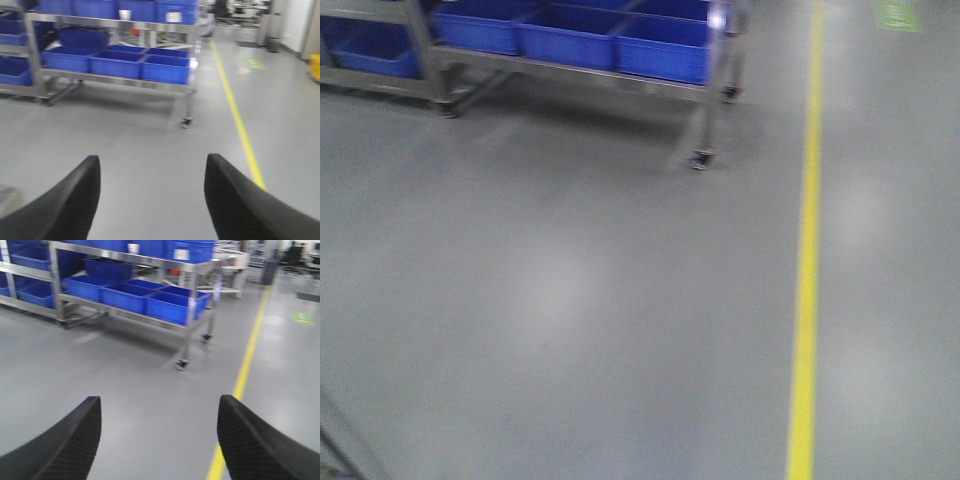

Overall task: Move and align brake pads A on conveyor
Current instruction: 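Drive past the blue bin racks toward the steel table, then stop the base in front of the steel table with two brake pads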

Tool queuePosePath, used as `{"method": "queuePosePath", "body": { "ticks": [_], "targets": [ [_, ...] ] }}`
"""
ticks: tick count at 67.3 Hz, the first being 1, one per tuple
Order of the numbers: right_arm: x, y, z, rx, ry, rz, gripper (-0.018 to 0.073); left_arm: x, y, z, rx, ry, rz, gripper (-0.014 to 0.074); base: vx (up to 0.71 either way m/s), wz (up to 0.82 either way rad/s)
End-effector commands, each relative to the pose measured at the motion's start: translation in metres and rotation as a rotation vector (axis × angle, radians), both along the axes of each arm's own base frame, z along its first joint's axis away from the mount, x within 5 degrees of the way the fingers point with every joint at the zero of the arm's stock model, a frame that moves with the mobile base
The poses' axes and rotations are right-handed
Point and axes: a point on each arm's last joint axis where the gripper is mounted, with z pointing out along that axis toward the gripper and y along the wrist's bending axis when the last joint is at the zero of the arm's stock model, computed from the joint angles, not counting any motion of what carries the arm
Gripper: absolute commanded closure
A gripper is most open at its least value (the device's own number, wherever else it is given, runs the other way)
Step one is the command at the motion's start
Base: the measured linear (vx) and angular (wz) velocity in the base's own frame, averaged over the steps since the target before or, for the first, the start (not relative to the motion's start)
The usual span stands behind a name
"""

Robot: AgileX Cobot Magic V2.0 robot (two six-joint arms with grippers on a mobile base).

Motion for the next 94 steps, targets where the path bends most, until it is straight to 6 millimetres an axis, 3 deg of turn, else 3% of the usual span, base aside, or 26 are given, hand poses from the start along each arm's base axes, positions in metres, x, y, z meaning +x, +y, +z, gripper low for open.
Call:
{"method": "queuePosePath", "body": {
  "ticks": [1, 94],
  "targets": [
    [0.0001, -0.0007, 0.0148, -0.001, -0.094, -0.010, 0.0075, 0.0005, -0.0007, 0.0134, -0.011, -0.084, -0.011, 0.0153, 0.38, 0.92],
    [0.0001, -0.0007, 0.0147, -0.001, -0.093, -0.010, 0.0075, 0.0005, -0.0007, 0.0134, -0.011, -0.084, -0.011, 0.0153, 0.23, 0.84]
  ]
}}
